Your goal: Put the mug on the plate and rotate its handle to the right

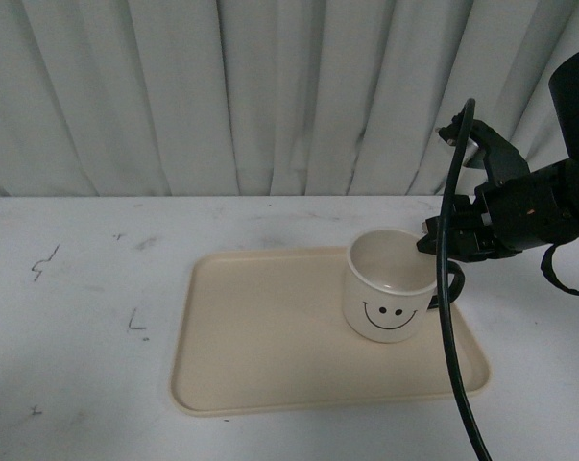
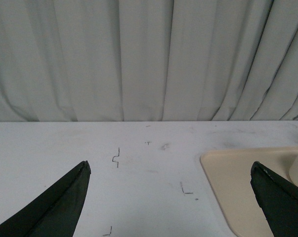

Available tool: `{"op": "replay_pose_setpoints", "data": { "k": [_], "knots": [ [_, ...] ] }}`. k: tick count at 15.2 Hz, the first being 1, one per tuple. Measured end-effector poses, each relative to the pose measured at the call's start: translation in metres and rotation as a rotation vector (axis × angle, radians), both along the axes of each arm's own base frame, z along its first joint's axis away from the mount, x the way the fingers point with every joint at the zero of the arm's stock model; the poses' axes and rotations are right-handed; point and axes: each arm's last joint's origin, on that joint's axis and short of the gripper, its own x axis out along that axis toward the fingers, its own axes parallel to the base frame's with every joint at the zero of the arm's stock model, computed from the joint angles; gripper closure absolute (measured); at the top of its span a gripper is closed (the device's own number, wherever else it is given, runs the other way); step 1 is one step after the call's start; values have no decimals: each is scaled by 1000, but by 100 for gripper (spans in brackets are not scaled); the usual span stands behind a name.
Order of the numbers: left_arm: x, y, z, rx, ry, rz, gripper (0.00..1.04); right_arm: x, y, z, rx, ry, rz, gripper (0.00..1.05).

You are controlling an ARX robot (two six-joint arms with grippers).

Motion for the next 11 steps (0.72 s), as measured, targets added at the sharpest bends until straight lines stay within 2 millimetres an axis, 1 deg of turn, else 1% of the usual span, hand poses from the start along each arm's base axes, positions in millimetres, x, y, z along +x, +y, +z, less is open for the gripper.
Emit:
{"op": "replay_pose_setpoints", "data": {
  "k": [1, 3, 4, 6, 8, 9, 10, 11],
  "knots": [
    [0, 0, 0, 0, 0, 0, 7, 0, 3, 0, -5, 2, 4, 101],
    [0, 0, 0, 0, 0, 0, 7, 3, 5, -1, -18, -4, -5, 78],
    [0, 0, 0, 0, 0, 0, 7, 4, 5, 0, -13, -11, -7, 66],
    [0, 0, 0, 0, 0, 0, 7, 5, 6, 8, -8, -33, -11, 44],
    [0, 0, 0, 0, 0, 0, 7, 7, 10, 34, -1, -137, -40, 20],
    [0, 0, 0, 0, 0, 0, 7, 7, 11, 52, 4, -213, -66, 9],
    [0, 0, 0, 0, 0, 0, 7, 0, 10, 75, 8, -304, -110, 5],
    [0, 0, 0, 0, 0, 0, 7, -12, 7, 91, 5, -380, -142, 7]
  ]
}}
